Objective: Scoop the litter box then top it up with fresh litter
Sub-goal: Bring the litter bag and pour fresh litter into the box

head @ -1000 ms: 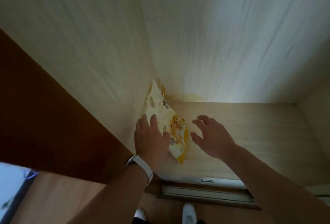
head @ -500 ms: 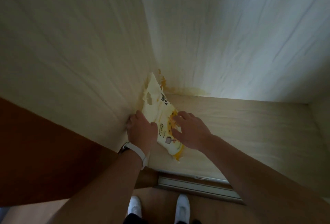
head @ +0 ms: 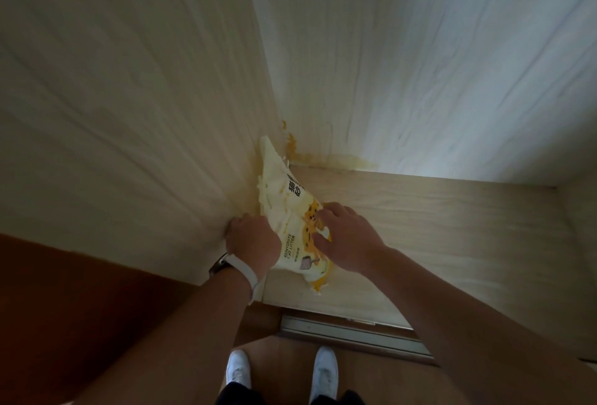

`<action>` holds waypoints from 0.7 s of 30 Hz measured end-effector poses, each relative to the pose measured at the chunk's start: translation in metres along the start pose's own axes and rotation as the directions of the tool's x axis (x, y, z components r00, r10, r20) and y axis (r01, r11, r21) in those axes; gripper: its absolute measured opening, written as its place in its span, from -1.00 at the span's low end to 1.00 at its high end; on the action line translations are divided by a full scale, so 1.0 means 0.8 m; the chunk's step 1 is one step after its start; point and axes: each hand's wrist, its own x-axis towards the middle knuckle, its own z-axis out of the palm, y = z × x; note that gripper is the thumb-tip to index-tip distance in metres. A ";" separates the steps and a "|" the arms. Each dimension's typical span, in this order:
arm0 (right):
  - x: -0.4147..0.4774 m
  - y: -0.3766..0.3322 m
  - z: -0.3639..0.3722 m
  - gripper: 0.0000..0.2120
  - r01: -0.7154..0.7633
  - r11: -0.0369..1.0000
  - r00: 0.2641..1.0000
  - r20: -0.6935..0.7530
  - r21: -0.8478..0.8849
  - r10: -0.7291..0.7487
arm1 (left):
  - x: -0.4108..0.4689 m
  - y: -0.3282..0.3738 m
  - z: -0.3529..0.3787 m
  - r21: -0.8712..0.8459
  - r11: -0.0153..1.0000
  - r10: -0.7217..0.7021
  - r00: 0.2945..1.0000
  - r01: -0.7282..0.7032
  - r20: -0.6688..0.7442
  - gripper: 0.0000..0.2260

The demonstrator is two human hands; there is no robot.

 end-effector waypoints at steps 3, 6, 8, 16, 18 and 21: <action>0.000 -0.001 -0.004 -0.52 0.019 1.000 1.000 -0.019 0.003 -0.019 | -0.005 0.002 0.003 -0.131 0.991 0.015 0.992 0.002 0.126 -0.82; -0.004 -0.003 -0.010 -0.50 0.057 0.998 0.997 -0.060 -0.006 -0.057 | -0.021 0.008 0.001 -0.144 0.981 0.140 0.988 -0.129 0.069 -0.78; -0.005 -0.004 -0.016 -0.48 0.093 0.995 0.991 -0.092 -0.031 -0.095 | -0.036 0.016 -0.006 -0.090 0.969 0.233 0.973 -0.232 -0.005 -0.77; -0.013 -0.005 -0.067 -0.26 0.265 0.932 0.949 -0.102 -0.246 -0.297 | -0.081 0.027 -0.032 0.126 0.861 0.508 0.837 -0.492 -0.203 -0.74; -0.014 -0.005 -0.077 -0.21 0.321 0.886 0.937 -0.022 -0.335 -0.348 | -0.090 0.024 -0.039 0.133 0.829 0.560 0.801 -0.544 -0.211 -0.71; -0.018 -0.003 -0.084 -0.24 0.372 0.830 0.925 0.089 -0.415 -0.370 | -0.099 0.021 -0.049 0.245 0.766 0.639 0.745 -0.594 -0.190 -0.60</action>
